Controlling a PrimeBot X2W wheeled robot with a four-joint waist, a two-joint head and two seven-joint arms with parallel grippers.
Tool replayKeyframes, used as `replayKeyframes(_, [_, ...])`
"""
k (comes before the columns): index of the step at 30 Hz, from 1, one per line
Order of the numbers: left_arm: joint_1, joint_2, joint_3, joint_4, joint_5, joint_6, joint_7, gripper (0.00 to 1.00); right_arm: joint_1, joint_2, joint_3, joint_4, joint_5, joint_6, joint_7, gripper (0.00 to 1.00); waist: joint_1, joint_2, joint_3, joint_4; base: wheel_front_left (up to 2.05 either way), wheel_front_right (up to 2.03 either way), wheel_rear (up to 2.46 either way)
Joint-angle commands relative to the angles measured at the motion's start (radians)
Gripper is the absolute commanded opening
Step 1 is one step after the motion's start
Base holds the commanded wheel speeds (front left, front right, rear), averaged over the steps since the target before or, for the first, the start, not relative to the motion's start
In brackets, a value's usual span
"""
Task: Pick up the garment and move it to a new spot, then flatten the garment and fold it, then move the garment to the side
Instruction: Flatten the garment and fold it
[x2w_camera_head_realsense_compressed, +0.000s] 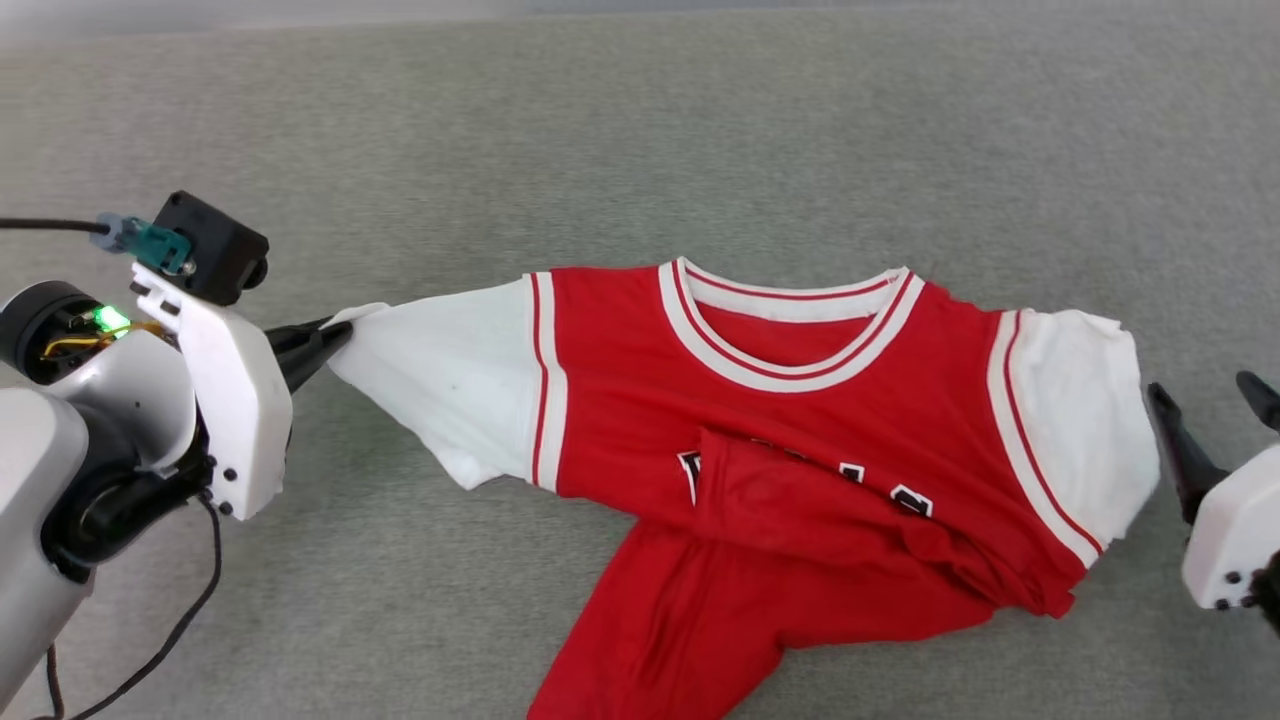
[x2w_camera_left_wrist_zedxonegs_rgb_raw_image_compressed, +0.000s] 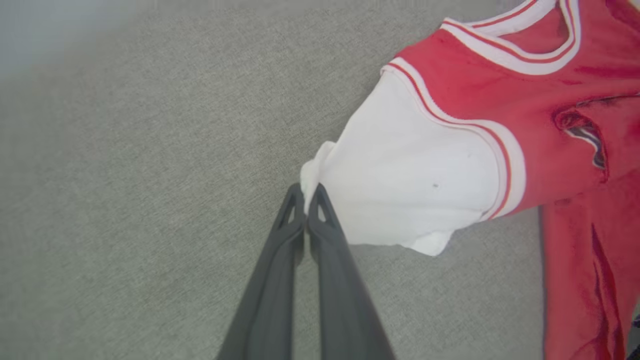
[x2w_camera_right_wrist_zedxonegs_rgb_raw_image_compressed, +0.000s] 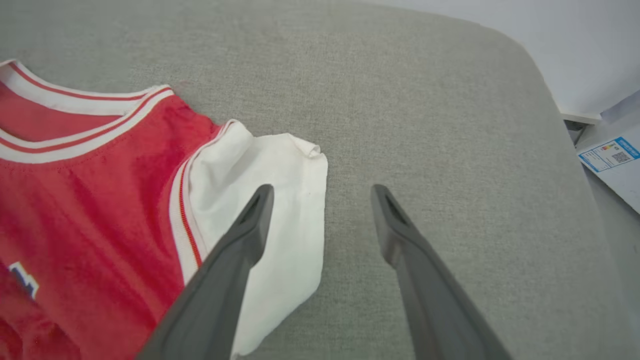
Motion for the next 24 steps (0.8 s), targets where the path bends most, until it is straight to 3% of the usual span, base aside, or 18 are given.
replayKeyframes(1, [0.018, 0.011, 0.007, -0.034, 0.007, 0.008, -0.015, 0.00, -0.027, -0.036, 0.005, -0.008, 0.021, -0.001, 0.073, 1.00, 0.0000, -0.0001, -0.019, 0.042, 0.00, 0.00, 0.00])
replayKeyframes(3, [0.028, 0.020, 0.008, -0.064, 0.006, 0.011, -0.017, 0.00, -0.030, -0.068, 0.019, -0.014, 0.030, -0.001, 0.138, 1.00, 0.0000, -0.0001, -0.019, 0.053, 0.00, 0.00, 0.00])
replayKeyframes(8, [0.084, 0.065, 0.024, -0.242, -0.007, 0.036, -0.042, 0.00, -0.098, -0.193, 0.069, -0.013, 0.083, -0.001, 0.416, 1.00, 0.0000, -0.0001, -0.001, 0.096, 0.00, 0.00, 0.00])
replayKeyframes(12, [0.106, 0.082, 0.026, -0.343, 0.024, 0.060, -0.062, 0.00, -0.168, -0.258, 0.082, 0.030, 0.106, -0.001, 0.534, 1.00, 0.0000, -0.0001, 0.028, 0.138, 0.00, 0.00, 0.00])
replayKeyframes(17, [0.104, 0.074, 0.019, -0.422, 0.057, 0.075, -0.076, 0.00, -0.248, -0.300, 0.102, 0.118, 0.099, -0.001, 0.603, 1.00, 0.0000, -0.0001, 0.062, 0.176, 0.00, 0.00, 0.00])
replayKeyframes(24, [0.090, 0.056, 0.003, -0.470, 0.090, 0.074, -0.084, 0.00, -0.263, -0.303, 0.160, 0.235, 0.106, -0.001, 0.638, 1.00, 0.0000, -0.0001, 0.095, 0.209, 0.00, 0.00, 0.00])
